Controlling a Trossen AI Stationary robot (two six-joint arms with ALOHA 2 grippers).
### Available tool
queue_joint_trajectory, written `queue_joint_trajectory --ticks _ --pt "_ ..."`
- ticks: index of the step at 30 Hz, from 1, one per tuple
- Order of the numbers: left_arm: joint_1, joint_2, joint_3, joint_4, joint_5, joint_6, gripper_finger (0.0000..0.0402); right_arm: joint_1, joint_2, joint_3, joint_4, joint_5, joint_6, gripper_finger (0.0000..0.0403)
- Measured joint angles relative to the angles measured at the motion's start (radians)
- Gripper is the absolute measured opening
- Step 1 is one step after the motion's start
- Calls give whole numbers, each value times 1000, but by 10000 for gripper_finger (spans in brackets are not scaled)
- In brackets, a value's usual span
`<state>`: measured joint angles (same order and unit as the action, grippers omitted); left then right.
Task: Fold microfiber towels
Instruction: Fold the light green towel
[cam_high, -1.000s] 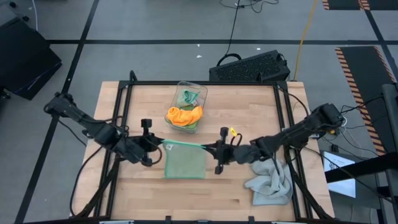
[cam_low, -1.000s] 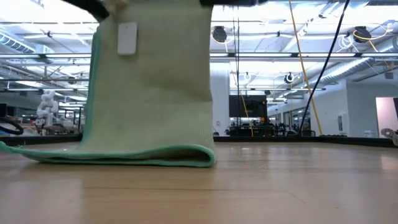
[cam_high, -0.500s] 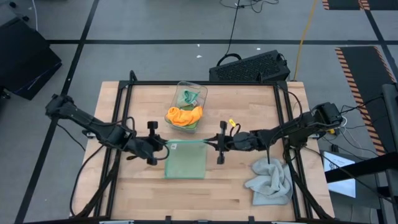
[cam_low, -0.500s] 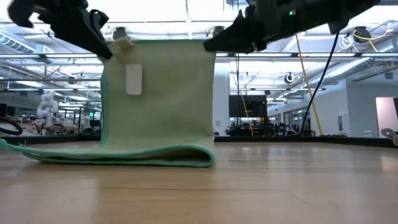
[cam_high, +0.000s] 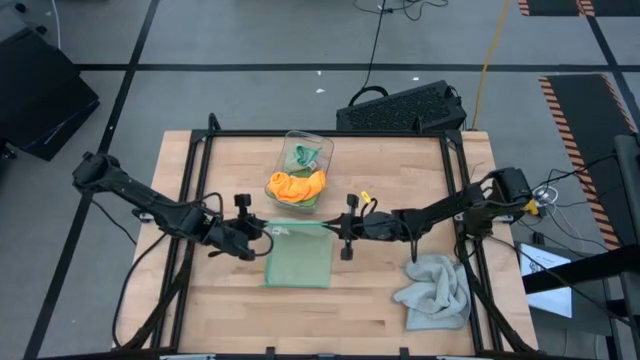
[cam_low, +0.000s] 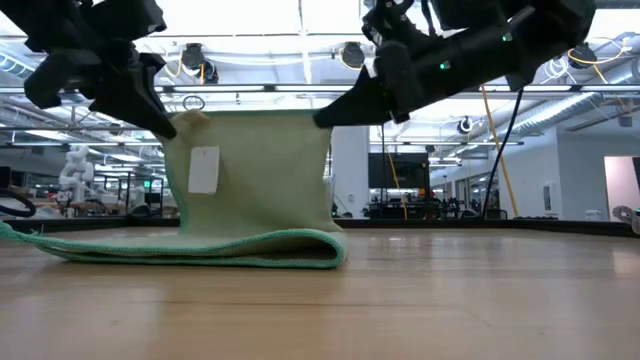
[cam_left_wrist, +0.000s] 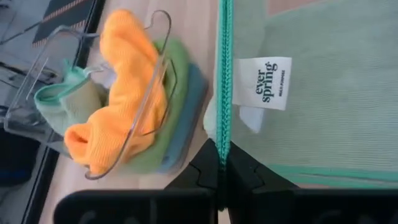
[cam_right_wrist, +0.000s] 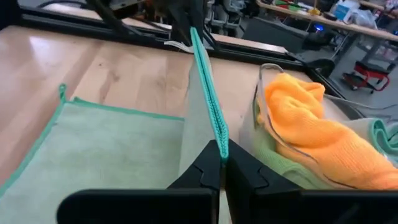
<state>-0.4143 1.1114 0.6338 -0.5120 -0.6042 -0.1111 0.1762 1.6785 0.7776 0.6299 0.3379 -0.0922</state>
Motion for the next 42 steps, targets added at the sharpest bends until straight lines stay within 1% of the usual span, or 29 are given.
queue_joint_trajectory --ticks 2,6,9,13,17,20,24,28,32,35,39,42 --pt "0 0 0 20 29 4 7 5 1 0 2 -3 10 2" --pt "-7 0 0 60 180 -14 5 23 -1 -1 -8 -63 46 2" --pt "-25 0 0 69 222 -55 10 30 -2 -1 -33 -114 84 2" --pt "-42 0 -11 84 223 -90 6 29 -2 1 -85 -178 128 2" --pt "-52 0 -40 166 223 -101 7 28 -13 1 -113 -230 126 2" --pt "-54 1 -60 226 218 -85 11 13 -46 0 -139 -234 109 2" --pt "-54 1 -60 231 185 -78 4 -20 -109 0 -200 -234 95 2" --pt "-53 1 -59 234 172 -77 11 -31 -142 0 -227 -243 97 2" --pt "-53 1 -58 242 173 -73 5 -31 -169 0 -230 -314 77 2" --pt "-53 0 -56 247 172 -73 8 -37 -193 0 -239 -317 64 2" --pt "-53 0 -56 242 172 -74 8 -48 -195 0 -265 -339 134 2" --pt "-54 0 -57 228 174 -75 5 -34 -168 1 -246 -340 202 2"
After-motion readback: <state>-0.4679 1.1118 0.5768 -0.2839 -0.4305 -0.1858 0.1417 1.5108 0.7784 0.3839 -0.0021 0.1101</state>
